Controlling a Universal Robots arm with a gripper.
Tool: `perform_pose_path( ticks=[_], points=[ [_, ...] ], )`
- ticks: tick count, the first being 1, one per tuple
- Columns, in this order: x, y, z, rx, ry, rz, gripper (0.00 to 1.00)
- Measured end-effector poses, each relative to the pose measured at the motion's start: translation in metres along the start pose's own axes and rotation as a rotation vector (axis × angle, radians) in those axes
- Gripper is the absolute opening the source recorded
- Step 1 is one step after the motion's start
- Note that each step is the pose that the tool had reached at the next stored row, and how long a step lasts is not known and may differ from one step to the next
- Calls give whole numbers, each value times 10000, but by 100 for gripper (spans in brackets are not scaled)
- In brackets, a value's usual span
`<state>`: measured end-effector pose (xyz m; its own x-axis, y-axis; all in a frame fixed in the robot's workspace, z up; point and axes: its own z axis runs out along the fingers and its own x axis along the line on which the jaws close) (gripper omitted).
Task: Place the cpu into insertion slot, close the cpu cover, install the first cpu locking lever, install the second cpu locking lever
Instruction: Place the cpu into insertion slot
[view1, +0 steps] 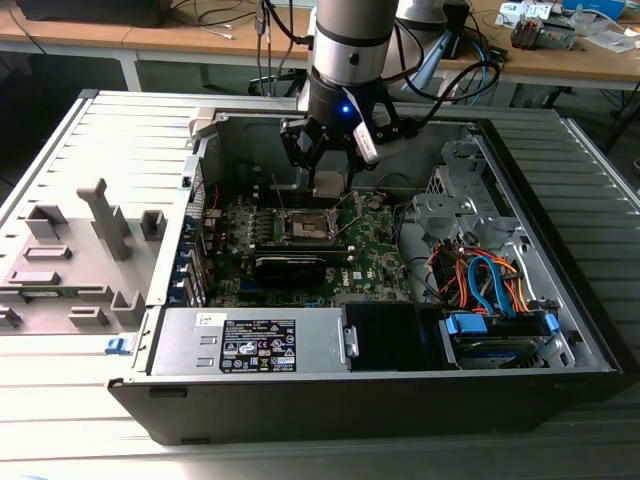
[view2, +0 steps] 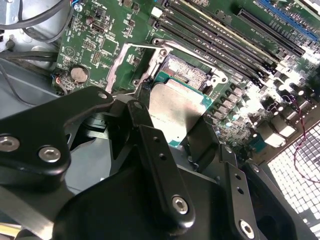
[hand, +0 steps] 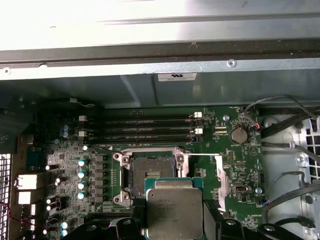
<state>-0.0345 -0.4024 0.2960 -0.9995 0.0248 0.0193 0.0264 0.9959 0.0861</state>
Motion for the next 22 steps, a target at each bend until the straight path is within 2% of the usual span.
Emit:
perform_pose_path(
  ticks=[7, 12, 16, 22],
  points=[
    [11, -3, 30, 8, 0, -7, 55],
    [31, -3, 36, 19, 46, -562, 55],
    [63, 2, 53, 18, 47, -565, 55],
    [71, 9, 76, 20, 48, -565, 55]
  ],
)
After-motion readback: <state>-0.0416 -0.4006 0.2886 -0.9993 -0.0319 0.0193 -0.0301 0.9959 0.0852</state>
